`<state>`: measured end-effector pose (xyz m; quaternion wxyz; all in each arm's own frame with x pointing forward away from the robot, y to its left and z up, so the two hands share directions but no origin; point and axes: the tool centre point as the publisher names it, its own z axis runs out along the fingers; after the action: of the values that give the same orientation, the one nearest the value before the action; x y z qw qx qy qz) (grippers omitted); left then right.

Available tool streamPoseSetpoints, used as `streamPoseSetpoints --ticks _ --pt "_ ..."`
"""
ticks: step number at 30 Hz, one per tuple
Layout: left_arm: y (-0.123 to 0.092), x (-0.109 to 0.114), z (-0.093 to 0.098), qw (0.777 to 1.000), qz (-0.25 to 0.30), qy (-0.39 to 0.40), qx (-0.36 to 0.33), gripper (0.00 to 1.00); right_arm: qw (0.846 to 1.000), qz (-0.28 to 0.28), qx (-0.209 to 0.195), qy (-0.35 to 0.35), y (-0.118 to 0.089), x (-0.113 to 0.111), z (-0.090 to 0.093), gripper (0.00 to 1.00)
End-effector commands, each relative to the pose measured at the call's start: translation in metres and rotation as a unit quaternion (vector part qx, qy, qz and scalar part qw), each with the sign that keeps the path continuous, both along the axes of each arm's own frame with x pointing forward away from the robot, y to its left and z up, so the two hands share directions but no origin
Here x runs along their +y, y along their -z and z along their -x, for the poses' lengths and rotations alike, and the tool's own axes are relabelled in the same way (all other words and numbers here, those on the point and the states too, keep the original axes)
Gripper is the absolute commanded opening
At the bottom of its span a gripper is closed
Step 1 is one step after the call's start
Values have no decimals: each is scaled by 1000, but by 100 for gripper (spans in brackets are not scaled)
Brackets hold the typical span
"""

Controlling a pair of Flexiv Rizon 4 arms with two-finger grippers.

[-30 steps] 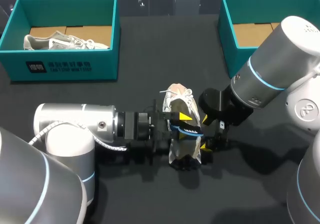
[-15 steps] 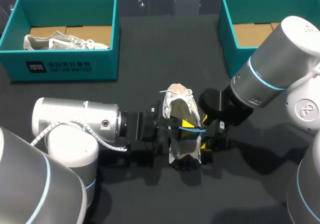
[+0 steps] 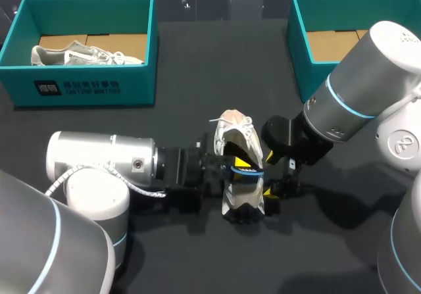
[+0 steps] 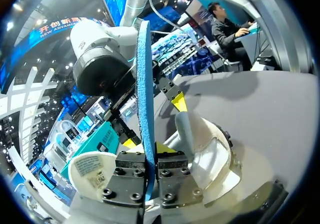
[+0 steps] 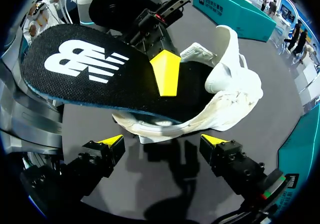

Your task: Take the shoe out of the shoebox, open the shoe tongue, remove and reinsert the insole, then place the shoe into the shoebox

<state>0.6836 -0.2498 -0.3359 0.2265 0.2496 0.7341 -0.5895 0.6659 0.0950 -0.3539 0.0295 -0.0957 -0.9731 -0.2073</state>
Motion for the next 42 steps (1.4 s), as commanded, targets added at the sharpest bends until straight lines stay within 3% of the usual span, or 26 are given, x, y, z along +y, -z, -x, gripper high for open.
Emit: streamPoseSetpoints --ticks 1,14,18,21,28,34,36,38,42 --pt "5 -2 -2 1000 -7 -12 -3 0 1000 0 -1 0 1 0 1 100" --pt "13 0 -12 999 -20 -38 4 0 1000 0 -1 0 1 0 1 100" --pt "3 2 -4 1000 -5 -27 11 25 1000 0 -1 0 1 0 1 100" --pt "-7 3 3 1000 7 -16 11 29 1000 0 -1 0 1 0 1 100" --pt "-25 3 19 999 31 7 -1 27 1000 0 -1 0 1 0 1 100" --pt "-25 -2 22 999 31 15 -4 24 1000 0 -1 0 1 0 1 100" --pt "-22 -6 21 999 30 18 -2 18 1000 0 -1 0 1 0 1 100" --pt "-18 -10 21 999 28 21 -1 0 1000 0 -1 0 1 0 1 100" --pt "-12 -13 16 999 25 23 0 0 1000 0 -1 0 1 0 1 100"
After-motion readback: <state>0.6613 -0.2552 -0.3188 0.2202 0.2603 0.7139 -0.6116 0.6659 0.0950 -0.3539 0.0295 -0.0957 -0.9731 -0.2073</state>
